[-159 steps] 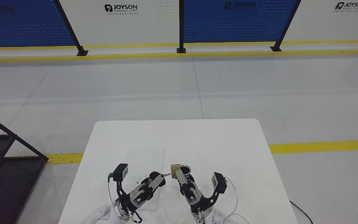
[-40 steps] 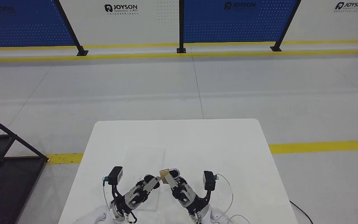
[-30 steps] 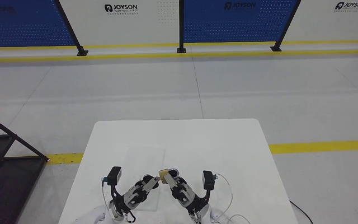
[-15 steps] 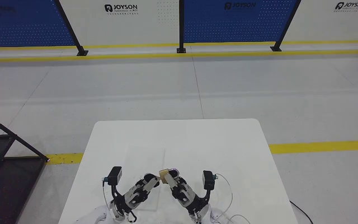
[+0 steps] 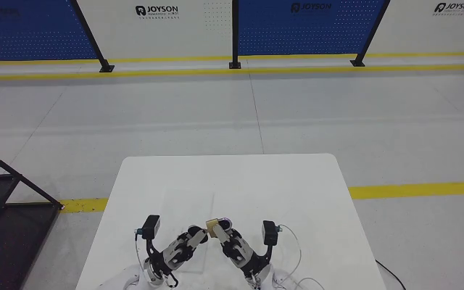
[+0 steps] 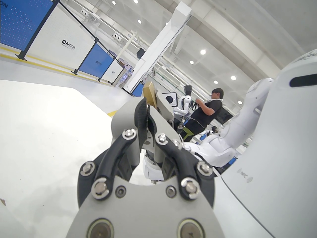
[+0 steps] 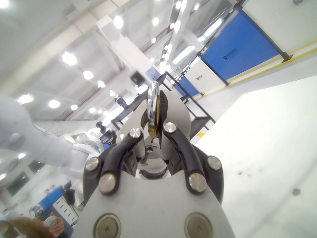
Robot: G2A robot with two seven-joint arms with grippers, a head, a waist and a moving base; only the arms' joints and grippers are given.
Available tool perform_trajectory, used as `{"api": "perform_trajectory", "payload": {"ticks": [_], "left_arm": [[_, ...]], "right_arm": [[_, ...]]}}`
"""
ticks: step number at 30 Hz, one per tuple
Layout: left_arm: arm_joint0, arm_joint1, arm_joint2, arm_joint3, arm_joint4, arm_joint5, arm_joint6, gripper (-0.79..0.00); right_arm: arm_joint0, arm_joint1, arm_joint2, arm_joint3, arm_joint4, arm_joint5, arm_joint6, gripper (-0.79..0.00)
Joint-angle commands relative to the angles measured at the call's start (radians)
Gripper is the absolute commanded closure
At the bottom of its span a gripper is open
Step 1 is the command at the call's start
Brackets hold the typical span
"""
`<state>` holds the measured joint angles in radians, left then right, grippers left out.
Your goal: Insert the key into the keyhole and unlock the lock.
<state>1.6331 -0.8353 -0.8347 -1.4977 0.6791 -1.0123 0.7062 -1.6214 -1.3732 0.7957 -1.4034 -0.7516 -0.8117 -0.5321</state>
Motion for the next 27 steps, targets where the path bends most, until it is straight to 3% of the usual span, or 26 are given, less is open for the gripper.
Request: {"api": "perform_trajectory", "payload": {"ticks": [1, 7, 18, 27], "left_arm": [[0.0, -0.001, -0.004, 0.001, 0.003, 0.0, -0.003, 0.0], [0.013, -0.008, -0.038, 0.001, 0.064, 0.032, 0.012, 0.0], [0.068, -0.034, -0.069, -0.035, 0.334, 0.301, 0.165, 0.0], [0.086, -0.05, -0.081, -0.028, 0.429, 0.453, 0.239, 0.0]], "right_arm": [[0.0, 0.0, 0.0, 0.0, 0.002, -0.001, 0.003, 0.0], [0.001, -0.001, 0.0, 0.001, 0.007, 0.002, 0.018, 0.0], [0.0, -0.002, 0.002, -0.001, 0.021, 0.007, 0.034, 0.0], [-0.003, -0.003, 0.006, -0.002, 0.023, 0.01, 0.039, 0.0]]}}
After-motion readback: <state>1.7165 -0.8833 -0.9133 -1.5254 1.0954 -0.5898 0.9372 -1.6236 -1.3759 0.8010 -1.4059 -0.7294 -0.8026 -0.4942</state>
